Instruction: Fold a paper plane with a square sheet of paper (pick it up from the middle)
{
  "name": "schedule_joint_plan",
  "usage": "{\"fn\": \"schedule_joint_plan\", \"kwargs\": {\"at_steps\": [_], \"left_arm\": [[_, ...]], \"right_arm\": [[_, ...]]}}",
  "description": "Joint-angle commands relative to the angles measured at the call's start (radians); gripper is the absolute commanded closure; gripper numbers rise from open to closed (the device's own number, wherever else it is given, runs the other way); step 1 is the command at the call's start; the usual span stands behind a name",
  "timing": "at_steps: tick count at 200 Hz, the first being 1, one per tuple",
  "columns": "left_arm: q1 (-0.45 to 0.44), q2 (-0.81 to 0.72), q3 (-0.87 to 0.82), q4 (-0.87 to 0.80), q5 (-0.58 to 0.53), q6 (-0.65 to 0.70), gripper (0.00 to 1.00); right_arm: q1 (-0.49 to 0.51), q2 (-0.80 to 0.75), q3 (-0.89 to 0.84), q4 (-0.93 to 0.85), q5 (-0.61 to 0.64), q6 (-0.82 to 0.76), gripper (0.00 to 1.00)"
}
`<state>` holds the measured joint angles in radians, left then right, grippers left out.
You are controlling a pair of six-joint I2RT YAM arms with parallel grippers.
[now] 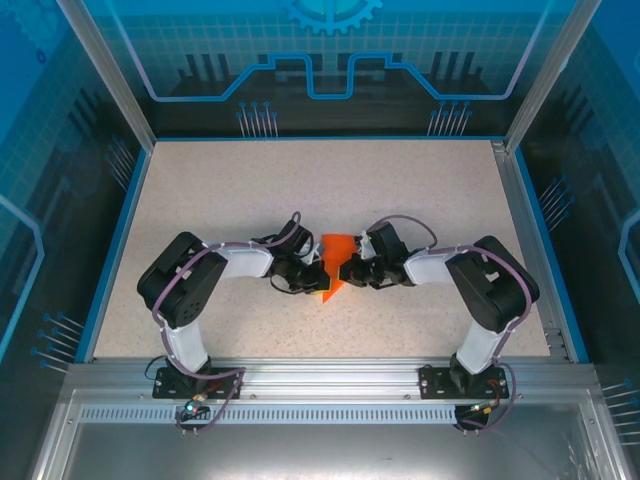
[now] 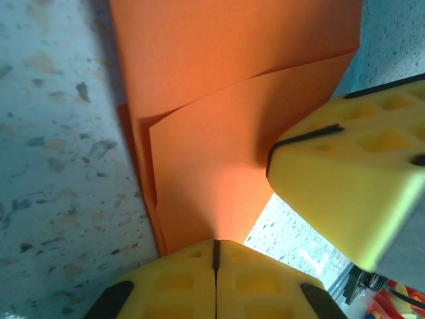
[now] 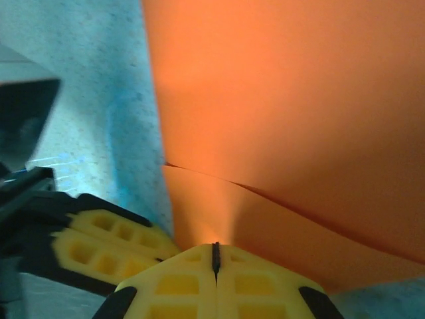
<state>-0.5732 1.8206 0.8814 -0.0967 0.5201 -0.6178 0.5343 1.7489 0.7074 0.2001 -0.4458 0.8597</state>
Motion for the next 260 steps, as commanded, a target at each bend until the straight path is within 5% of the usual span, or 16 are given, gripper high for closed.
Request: {"fn": "schedule_joint_plan", "kwargs": {"at_steps": [1,94,184,260], "left_arm": [[0.003,0.014,-0.019,-0.093,-0.072,0.042,0.94],[0.005,-0.018,-0.068,-0.129,-0.096,0.11,0.96],[0.005,-0.17,0.032,-0.158,-0.108,0.163,0.76],[0.022,-0.083,0.094,-0.166,-0.157,0.168,0.77]], "right_arm": [[-0.045,0.016,-0.031,0.022,0.037,-0.029,1.0],[-0.22,-0.004,-0.024,0.064,0.026,-0.063,0.97],[-0.124,-0.154,-0.03,-0.097,0.038,-0.055,0.71],[-0.074,-0.119,-0.031,-0.084,0.026,0.007,0.62]]}}
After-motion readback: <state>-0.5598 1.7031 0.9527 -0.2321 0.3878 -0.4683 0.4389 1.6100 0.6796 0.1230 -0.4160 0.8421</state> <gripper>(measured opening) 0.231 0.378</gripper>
